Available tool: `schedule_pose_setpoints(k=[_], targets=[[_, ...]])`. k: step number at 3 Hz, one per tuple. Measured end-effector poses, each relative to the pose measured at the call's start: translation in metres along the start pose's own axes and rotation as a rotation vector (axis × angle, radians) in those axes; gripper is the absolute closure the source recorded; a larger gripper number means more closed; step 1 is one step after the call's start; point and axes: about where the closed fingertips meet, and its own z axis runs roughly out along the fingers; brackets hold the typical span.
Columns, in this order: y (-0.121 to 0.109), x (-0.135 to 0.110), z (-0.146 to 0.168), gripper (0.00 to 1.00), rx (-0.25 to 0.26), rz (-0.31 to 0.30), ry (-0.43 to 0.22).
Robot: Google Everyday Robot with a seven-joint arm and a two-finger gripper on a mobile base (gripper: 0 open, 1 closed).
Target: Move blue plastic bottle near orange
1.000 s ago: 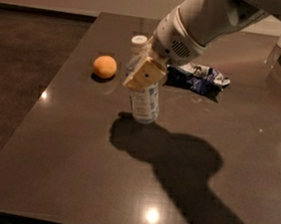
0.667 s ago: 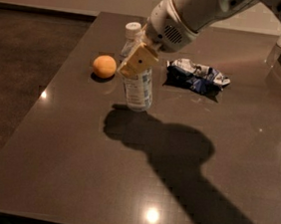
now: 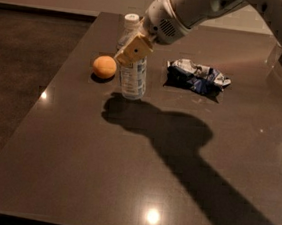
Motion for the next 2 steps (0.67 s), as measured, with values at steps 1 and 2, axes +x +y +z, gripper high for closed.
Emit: schedule_pose_setpoints(k=[1,2], targets=[[-0.0124,-0.0009,0.0111,1.0,0.014,0.011,-0.024],[-0.0201,-0.0009,0.0198,1.0,0.015,0.015,-0.044]])
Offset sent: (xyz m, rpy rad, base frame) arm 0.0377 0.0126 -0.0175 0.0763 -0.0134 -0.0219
